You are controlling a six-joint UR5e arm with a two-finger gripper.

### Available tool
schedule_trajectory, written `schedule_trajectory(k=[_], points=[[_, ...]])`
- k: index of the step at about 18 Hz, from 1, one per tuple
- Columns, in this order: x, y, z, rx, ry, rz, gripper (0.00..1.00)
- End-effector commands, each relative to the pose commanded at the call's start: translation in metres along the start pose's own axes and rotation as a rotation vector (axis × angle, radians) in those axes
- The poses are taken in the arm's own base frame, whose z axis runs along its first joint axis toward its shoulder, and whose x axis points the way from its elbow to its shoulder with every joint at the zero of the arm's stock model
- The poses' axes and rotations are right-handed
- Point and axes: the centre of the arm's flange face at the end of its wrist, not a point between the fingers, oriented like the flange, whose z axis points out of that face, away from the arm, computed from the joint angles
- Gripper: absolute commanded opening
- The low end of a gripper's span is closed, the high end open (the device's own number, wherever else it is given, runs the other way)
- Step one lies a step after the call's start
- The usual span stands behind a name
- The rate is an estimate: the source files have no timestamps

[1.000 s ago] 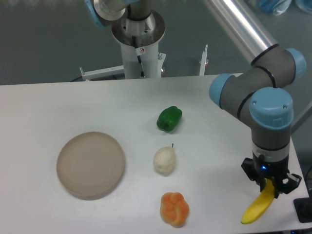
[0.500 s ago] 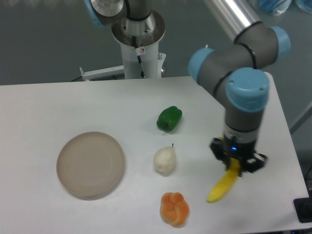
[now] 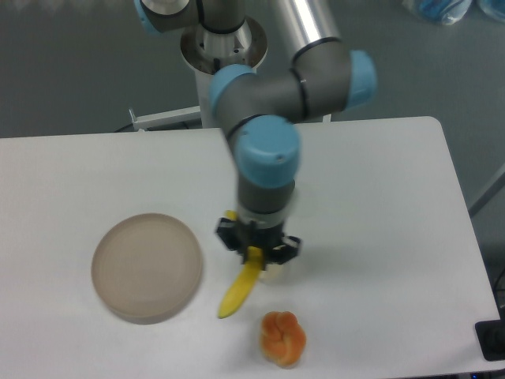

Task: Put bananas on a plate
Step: 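Carry the held banana over the pepper and pear toward the beige plate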

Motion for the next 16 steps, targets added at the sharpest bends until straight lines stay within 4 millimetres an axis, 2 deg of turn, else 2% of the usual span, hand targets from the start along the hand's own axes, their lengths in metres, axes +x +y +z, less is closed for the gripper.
schedule_trajectory(k=[6,13,16], points=[[0.060,0.019,0.054,0.042,-0.024,0.061,0.10],[0.094,0.034,0.080,0.001,-0.009,0.115,0.10],[0.103,0.033,0.085,-0.011,-0.033,0.131,0.10]])
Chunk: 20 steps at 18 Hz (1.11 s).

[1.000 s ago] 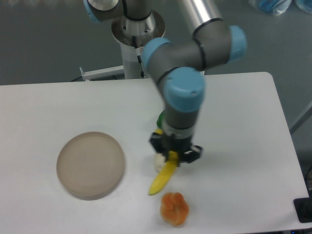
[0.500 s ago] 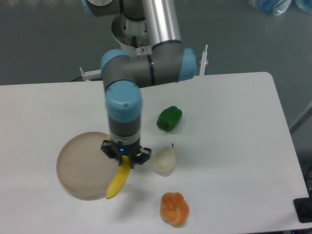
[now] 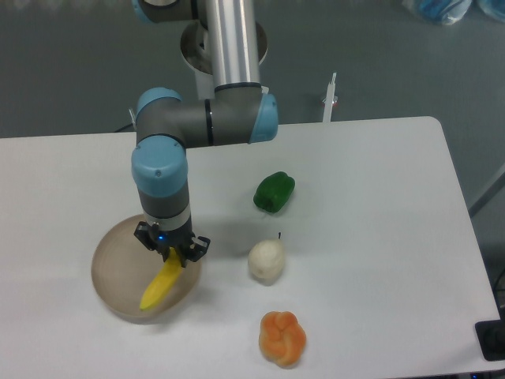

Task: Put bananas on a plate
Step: 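Lower the banana onto the plate and open the gripper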

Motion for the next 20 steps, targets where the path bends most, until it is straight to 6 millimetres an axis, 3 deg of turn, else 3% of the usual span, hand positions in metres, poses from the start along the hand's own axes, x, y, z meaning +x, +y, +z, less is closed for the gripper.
schedule_trajectory(k=[3,10,20], points=[[0.017,0.000,0.008,-0.018,-0.002,0.020,0.10],[0.016,-0.005,0.028,-0.040,0.004,0.038,0.11],[0.014,-0.009,0.038,-0.050,0.008,0.041,0.11]])
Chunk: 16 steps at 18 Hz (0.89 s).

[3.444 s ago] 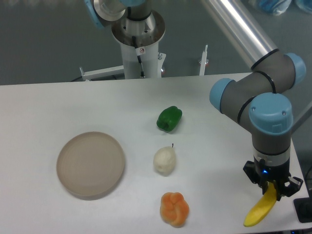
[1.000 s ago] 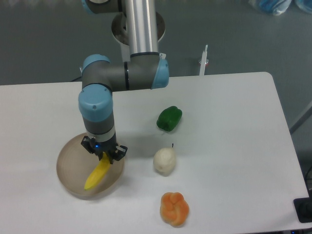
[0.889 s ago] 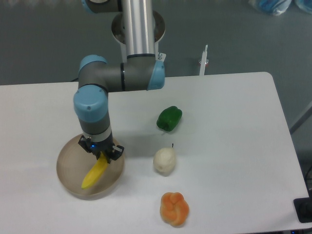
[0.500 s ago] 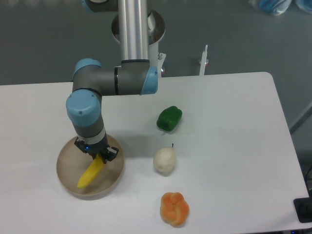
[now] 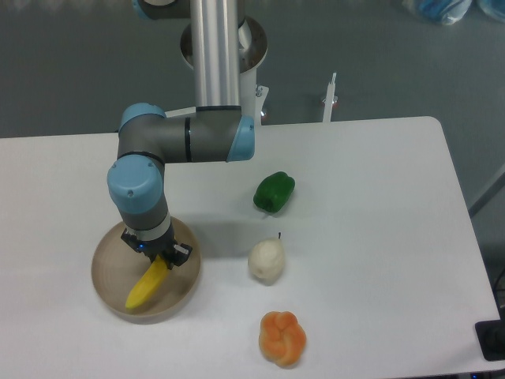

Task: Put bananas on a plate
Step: 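Lower the banana onto the plate and open the gripper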

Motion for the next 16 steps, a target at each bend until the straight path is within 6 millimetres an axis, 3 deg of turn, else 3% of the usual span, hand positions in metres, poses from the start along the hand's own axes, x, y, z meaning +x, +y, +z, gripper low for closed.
schedule_trajectory(k=[11,14,16], points=[[-0.0001,0.0000,0.0070,-0.011,0.005,0.000,0.13],[-0.0003,-0.0006,0.0072,-0.010,0.004,0.000,0.17],[-0.0003,-0.0006,0.0072,-0.010,0.004,0.001,0.29]])
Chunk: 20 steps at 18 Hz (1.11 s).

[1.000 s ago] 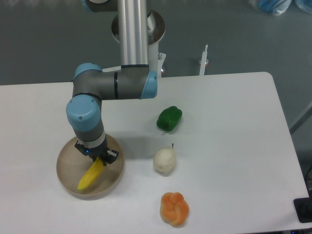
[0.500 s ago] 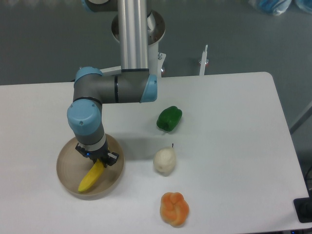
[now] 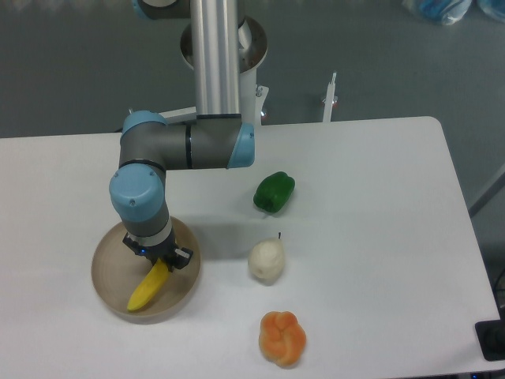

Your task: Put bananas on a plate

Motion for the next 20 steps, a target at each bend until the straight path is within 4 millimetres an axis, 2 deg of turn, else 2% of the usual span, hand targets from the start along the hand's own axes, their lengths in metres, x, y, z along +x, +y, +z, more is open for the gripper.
schedule_trajectory(k=[1,3,5,6,10,12,14,17,19,20], points=[[0.000,0.001,0.000,0.000,0.000,0.000,0.44],[0.000,-0.001,-0.005,0.009,-0.002,0.002,0.63],[-0.002,-0.002,-0.011,0.019,-0.006,0.000,0.93],[-0.003,-0.002,-0.017,0.027,-0.010,-0.003,1.00],[-0.011,-0.004,-0.054,0.085,-0.030,-0.011,1.00],[-0.031,0.001,-0.073,0.110,-0.048,-0.043,1.00],[-0.042,0.001,-0.087,0.134,-0.062,-0.053,1.00],[-0.081,0.002,-0.116,0.179,-0.097,-0.079,1.00],[-0.113,0.016,-0.138,0.202,-0.124,-0.115,1.00],[-0.124,0.021,-0.143,0.194,-0.153,-0.121,1.00]])
